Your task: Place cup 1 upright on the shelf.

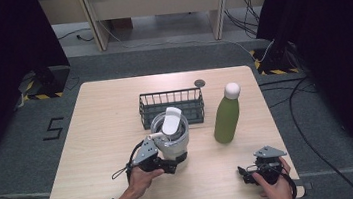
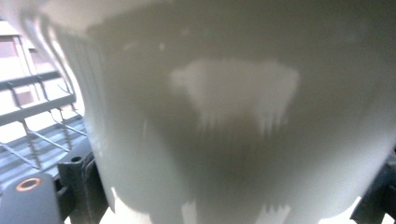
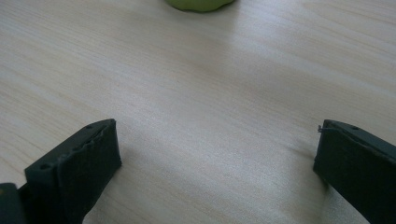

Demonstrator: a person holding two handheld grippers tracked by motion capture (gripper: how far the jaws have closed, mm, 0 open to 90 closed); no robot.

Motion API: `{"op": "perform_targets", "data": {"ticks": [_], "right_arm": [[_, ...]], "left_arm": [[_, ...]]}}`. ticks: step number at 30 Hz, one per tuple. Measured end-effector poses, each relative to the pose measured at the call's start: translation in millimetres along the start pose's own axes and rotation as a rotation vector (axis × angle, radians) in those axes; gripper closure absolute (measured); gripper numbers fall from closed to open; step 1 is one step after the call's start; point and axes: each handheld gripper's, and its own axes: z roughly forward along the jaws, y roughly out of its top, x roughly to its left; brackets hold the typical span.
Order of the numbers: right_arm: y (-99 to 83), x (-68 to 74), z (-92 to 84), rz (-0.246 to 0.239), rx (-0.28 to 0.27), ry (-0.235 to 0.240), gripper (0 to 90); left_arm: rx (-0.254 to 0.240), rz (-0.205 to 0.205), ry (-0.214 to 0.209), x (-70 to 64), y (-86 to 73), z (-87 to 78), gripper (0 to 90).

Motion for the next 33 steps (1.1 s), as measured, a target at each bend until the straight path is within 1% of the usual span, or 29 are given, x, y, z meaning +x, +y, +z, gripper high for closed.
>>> {"op": "perform_targets", "data": {"ticks": [9,10,12,13,14,17,18,21,26,29,30,33], "right_arm": [[0.0,-0.1,0.0,0.000,0.000,0.001,0.4],[0.0,0.0,0.1,0.000,-0.001,0.000,0.4],[0.0,0.0,0.0,0.001,0.001,0.001,0.4],[0.1,0.1,0.0,0.002,0.001,0.000,0.4],[0.1,0.0,0.0,0.002,0.001,0.001,0.4],[0.0,0.0,0.1,0.002,-0.001,0.000,0.4],[0.0,0.1,0.1,0.002,-0.001,0.000,0.4],[0.0,-0.1,0.2,0.000,-0.002,0.000,0.4],[0.0,-0.1,0.2,0.000,-0.002,0.000,0.4],[0.1,-0.1,0.0,0.001,0.000,0.001,0.4],[0.0,-0.1,0.2,0.001,-0.002,0.000,0.4],[0.0,-0.1,0.2,0.001,-0.002,0.001,0.4]], "left_arm": [[0.010,0.011,0.047,16.5,18.5,-5.9,10.1],[0.012,0.009,0.053,18.3,20.6,-6.3,10.1],[0.012,-0.003,0.052,22.8,25.0,-7.2,10.1],[0.006,-0.010,0.053,24.5,26.9,-7.5,10.1],[0.005,-0.009,0.055,26.1,29.1,-7.8,10.1],[0.007,0.030,0.086,30.1,34.9,-8.5,10.1],[0.005,0.029,0.089,31.5,36.3,-8.3,10.1],[-0.002,0.007,0.091,36.0,40.6,-7.8,10.1],[-0.008,0.021,0.109,43.1,51.8,-7.2,10.1],[-0.015,0.018,0.112,47.2,59.4,-6.4,10.1],[-0.024,0.011,0.110,50.8,64.1,-5.3,10.1],[-0.032,0.008,0.109,54.5,68.4,-4.3,10.1]]}}
